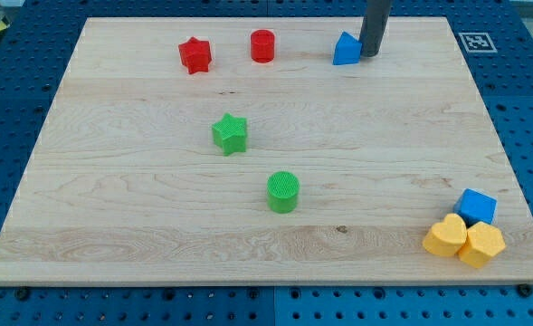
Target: Move the triangle slightly downwards
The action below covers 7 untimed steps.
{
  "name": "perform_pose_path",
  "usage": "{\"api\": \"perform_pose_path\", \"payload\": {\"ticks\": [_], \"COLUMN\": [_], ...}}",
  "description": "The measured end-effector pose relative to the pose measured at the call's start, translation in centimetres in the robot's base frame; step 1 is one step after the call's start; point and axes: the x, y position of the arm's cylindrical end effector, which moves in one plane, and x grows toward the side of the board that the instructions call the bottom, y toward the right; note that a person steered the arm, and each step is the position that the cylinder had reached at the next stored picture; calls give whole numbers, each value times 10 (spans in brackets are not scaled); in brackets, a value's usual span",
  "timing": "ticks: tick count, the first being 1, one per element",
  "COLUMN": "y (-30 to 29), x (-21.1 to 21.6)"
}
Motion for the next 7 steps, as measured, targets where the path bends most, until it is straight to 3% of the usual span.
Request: {"api": "perform_pose_path", "payload": {"ticks": [1,3,6,7], "y": [4,4,2,-26], "x": [22,23,8,-35]}}
